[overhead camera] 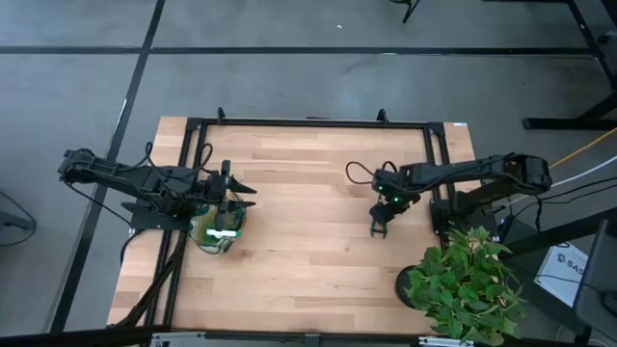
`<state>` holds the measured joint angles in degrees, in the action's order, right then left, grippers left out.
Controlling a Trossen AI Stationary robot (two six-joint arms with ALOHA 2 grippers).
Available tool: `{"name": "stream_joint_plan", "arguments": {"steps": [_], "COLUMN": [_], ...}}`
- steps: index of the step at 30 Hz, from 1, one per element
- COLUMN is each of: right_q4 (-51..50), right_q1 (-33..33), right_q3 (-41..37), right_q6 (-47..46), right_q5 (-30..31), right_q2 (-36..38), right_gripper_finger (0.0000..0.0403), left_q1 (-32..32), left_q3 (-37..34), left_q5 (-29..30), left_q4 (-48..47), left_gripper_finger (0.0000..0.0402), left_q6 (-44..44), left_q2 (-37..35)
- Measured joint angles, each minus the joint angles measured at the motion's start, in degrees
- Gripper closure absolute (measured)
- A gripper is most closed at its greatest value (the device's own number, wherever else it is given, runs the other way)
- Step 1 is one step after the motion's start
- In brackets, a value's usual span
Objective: Pick & Place Garden tools in Gardening bag
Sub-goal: Put the green shear scissors into the gardening bag
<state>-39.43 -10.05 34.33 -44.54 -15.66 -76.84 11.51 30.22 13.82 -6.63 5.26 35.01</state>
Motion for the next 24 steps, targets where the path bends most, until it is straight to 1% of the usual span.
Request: {"name": "stream_joint_plan", "arguments": {"steps": [6, 12, 18, 24], "right_q4": [0.65, 3.27, 3.48, 2.52], "right_q1": [2.25, 4.24, 4.90, 4.96], "right_q3": [0.00, 0.01, 0.56, 1.42], "right_q6": [0.78, 3.25, 3.38, 3.42], "right_q5": [1.09, 6.63, 7.57, 9.90], "right_q2": [-0.09, -1.90, -5.67, -6.32], "right_gripper_finger": [0.0224, 0.0224, 0.0224, 0.0234], "left_q1": [0.00, 0.00, 0.02, 0.02], "left_q3": [0.00, 0.00, 0.01, 0.02], "left_q5": [0.00, 0.00, 0.00, 0.00], "left_q4": [0.00, -0.02, 0.00, 0.00], "left_gripper_finger": [0.0258, 0.0258, 0.0258, 0.0258], "left_q6": [0.00, 0.00, 0.00, 0.00], "left_q2": [0.00, 0.02, 0.02, 0.02]}}
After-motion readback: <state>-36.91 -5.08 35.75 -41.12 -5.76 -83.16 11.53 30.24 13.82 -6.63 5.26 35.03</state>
